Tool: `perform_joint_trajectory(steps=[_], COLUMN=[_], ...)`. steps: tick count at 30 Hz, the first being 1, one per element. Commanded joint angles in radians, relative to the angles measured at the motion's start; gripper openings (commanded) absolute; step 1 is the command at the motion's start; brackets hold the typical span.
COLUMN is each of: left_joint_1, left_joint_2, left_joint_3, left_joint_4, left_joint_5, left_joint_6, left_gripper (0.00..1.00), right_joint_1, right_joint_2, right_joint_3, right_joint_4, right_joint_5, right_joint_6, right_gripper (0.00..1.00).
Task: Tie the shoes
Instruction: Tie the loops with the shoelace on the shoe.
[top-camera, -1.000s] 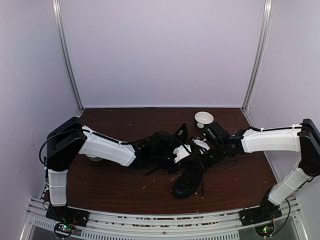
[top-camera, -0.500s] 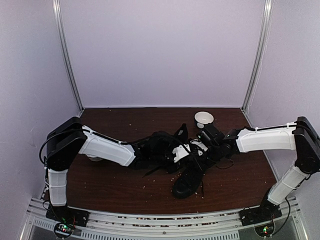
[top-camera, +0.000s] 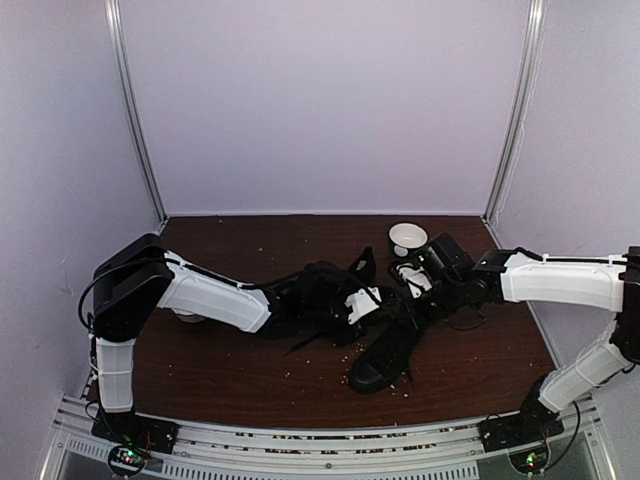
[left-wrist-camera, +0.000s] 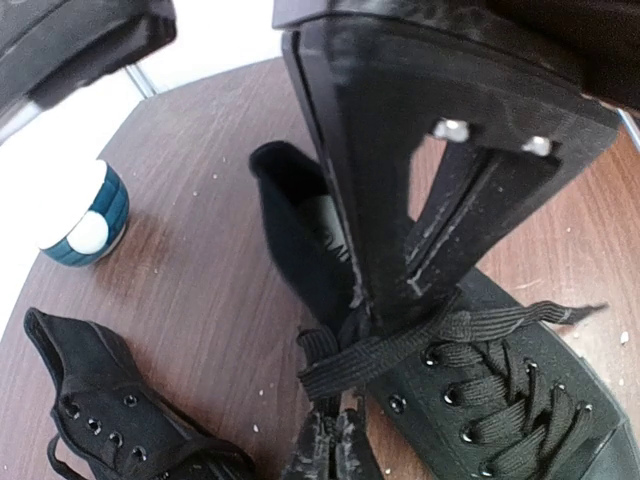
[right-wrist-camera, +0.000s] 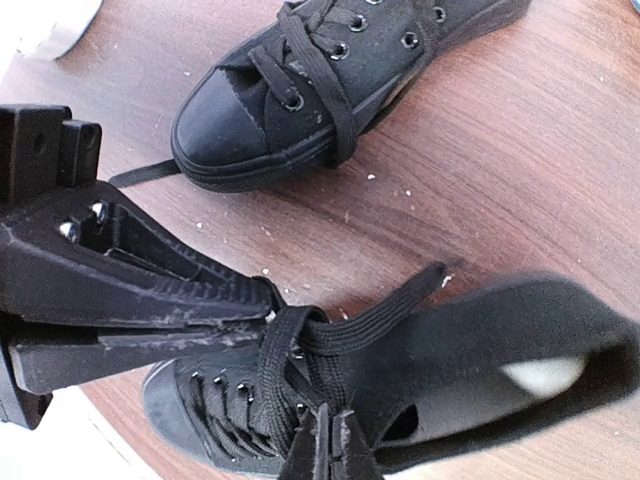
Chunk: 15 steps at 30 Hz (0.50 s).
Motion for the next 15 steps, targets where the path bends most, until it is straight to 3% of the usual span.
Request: perform_joint_trajectory(steps=[1,15], left_joint_1=[0.010,0.010], left_joint_2=[-0.011,0.025], left_joint_3=[0.001,0.051], left_joint_4=[0.029,-0.012], left_joint_5=[0.004,0.037], left_joint_6=[-0.006,0.001], left_gripper=[0.00,0.00], right_joint_1=[-0.033,-0.126], right_joint_2=[-0.049,-0.087], right_joint_3=[-0.024,-0.095], right_joint_4=[0.021,0.077], right_joint_5=[-0.053,-0.195], right_joint_6=[0.015,0.024], right_gripper=[0.00,0.01])
